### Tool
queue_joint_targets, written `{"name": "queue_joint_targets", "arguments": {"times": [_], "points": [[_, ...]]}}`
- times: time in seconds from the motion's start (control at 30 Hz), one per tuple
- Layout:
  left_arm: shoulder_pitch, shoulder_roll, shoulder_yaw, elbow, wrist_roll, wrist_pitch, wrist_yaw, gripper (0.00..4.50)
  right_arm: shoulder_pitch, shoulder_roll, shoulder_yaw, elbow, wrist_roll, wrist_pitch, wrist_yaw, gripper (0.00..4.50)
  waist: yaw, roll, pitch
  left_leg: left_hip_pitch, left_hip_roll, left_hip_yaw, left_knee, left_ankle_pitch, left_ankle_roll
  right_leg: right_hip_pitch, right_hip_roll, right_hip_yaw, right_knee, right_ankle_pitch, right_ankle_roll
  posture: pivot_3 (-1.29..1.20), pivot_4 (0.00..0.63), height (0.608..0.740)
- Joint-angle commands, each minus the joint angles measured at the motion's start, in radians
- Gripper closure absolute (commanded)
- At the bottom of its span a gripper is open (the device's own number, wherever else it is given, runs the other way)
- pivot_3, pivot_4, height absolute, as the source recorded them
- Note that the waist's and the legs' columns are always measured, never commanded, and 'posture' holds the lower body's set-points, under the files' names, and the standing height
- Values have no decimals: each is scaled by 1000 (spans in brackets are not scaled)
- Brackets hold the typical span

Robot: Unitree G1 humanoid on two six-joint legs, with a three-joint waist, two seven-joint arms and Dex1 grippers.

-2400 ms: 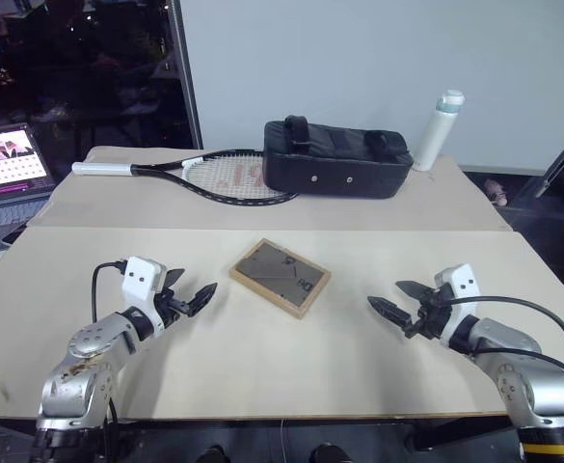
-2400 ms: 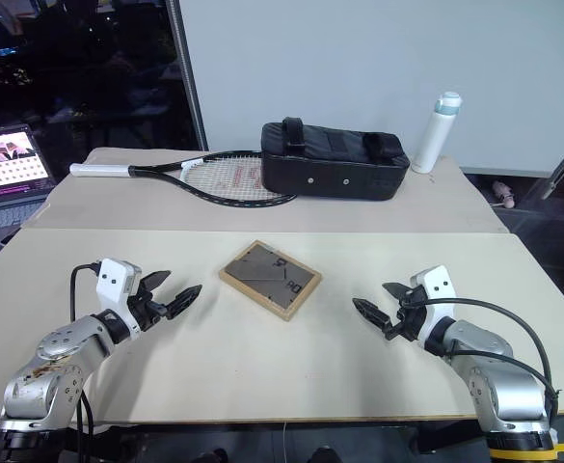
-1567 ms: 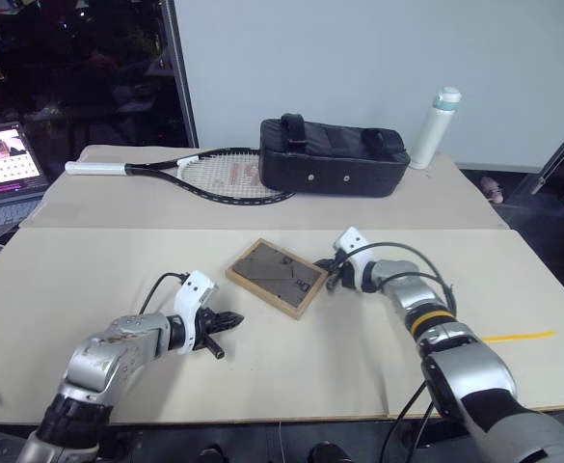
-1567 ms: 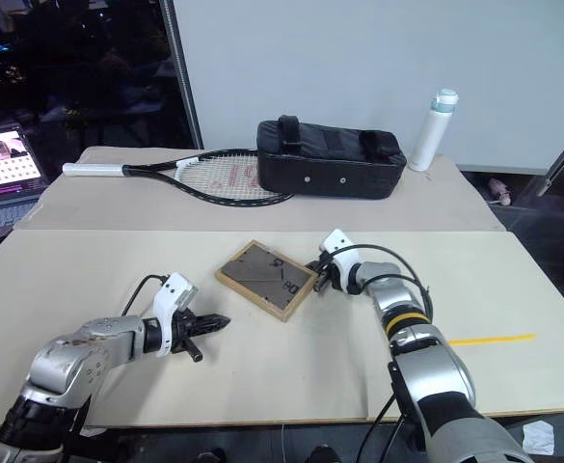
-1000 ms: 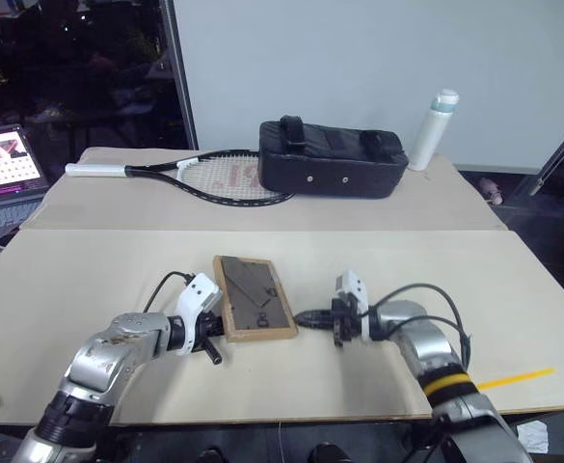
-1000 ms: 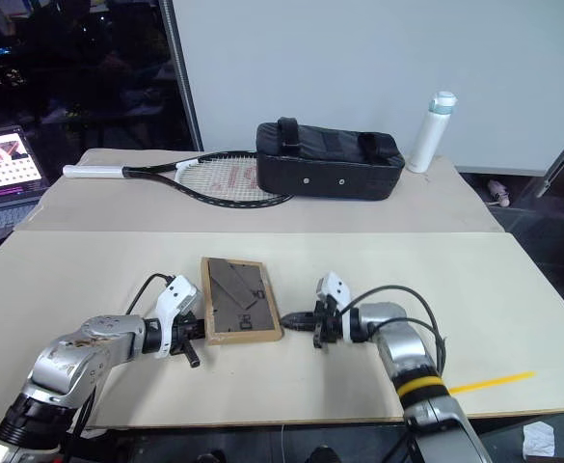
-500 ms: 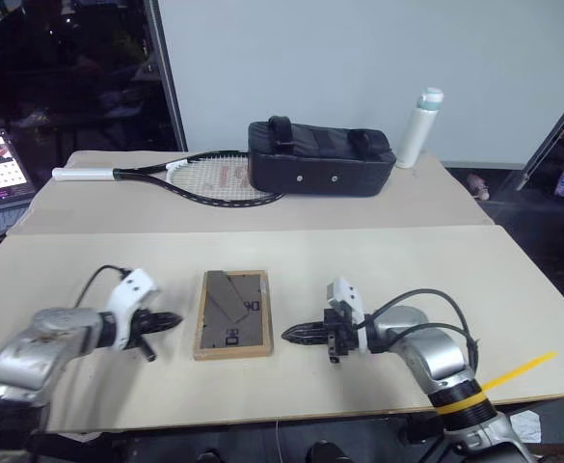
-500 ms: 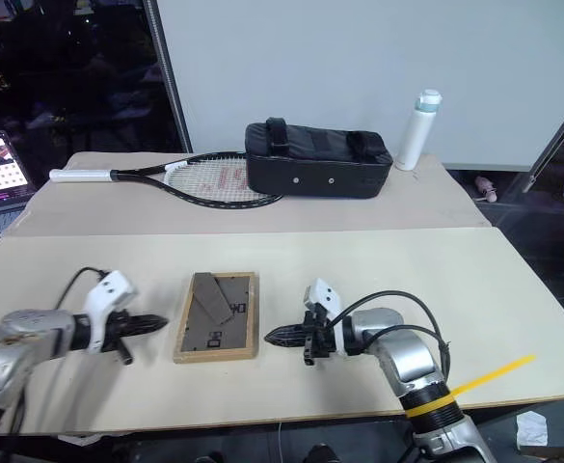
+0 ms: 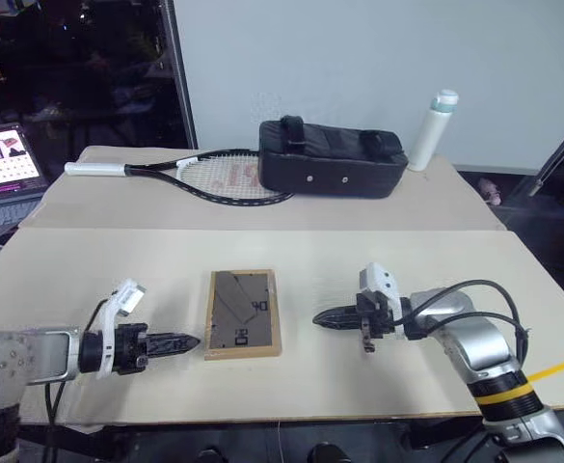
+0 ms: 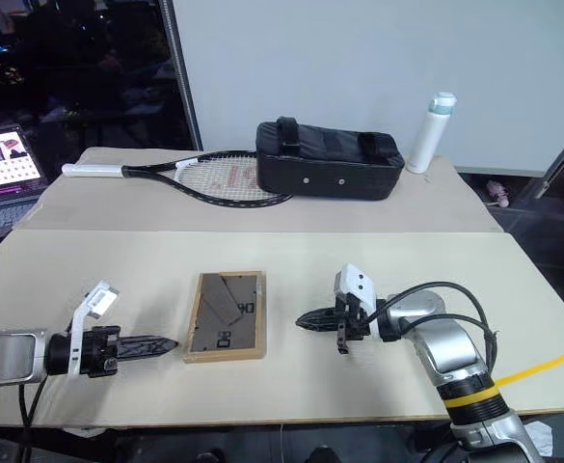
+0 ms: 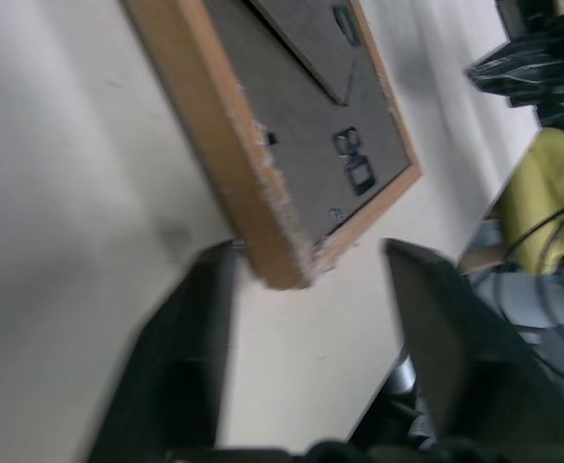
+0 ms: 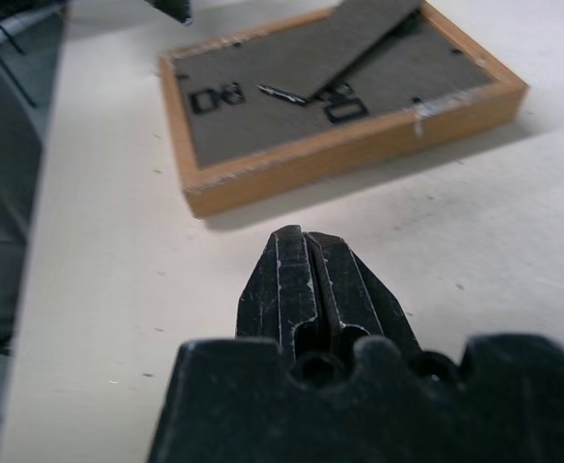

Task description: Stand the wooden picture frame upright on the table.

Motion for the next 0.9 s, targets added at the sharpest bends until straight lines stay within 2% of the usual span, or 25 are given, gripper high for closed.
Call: {"name": "queue_joint_targets", "arguments": {"times": [0.03,0.07,0.13,0.4,0.5,0.57,0.7,0.77,0.87,0.9], "points": [[-7,-37,-50,-15,-20,17,89,453,-31,31,27,25,-29,-57,-23,4500,0,0,0,0,0,0,0,0,0,0,0,0,0,0,0,0,150,721],[4,-39,-86,-40,8,11,106,40,-32,40,36,31,-36,-64,-25,4500,2,0,0,0,0,0,0,0,0,0,0,0,0,0,0,0,150,721],[13,-55,-127,-61,28,13,130,40,-31,53,51,36,-43,-78,-27,4500,4,0,0,0,0,-1,0,0,0,1,0,-1,-1,0,0,0,150,721],[-60,-245,-160,-28,36,17,259,40,25,127,141,-5,-96,-121,-83,4500,41,4,-3,5,-2,-1,2,0,0,8,-1,-1,-1,0,1,0,150,721],[-71,-271,-153,-9,-20,17,273,40,26,138,146,10,-115,-136,-107,4500,42,5,-5,11,-2,-2,2,0,0,16,-1,-2,-5,0,0,0,150,721],[-76,-277,-141,-3,-47,17,282,40,20,139,141,21,-118,-137,-114,4500,40,5,-5,13,-2,-2,2,0,-1,17,-1,-2,-5,-3,-6,0,150,721],[-106,-300,-104,33,-111,17,327,40,12,141,132,41,-119,-142,-118,4500,40,5,-5,12,-2,-3,2,0,0,17,-1,-2,-5,-3,-6,0,150,721],[-113,-299,-106,39,-135,17,342,40,10,142,131,48,-120,-146,-118,4500,39,5,-5,11,-2,-3,1,0,0,17,-1,-3,-5,-1,-1,0,150,721],[-115,-300,-99,53,-163,17,368,843,9,140,129,55,-120,-151,-117,4500,33,5,-5,11,-2,-3,1,0,0,16,-1,-3,-5,0,0,0,150,721],[-117,-301,-96,58,-171,17,374,1271,8,139,128,58,-120,-152,-117,4500,31,5,-5,10,-2,-4,1,0,0,16,-1,-3,-5,0,0,0,150,721]]}}
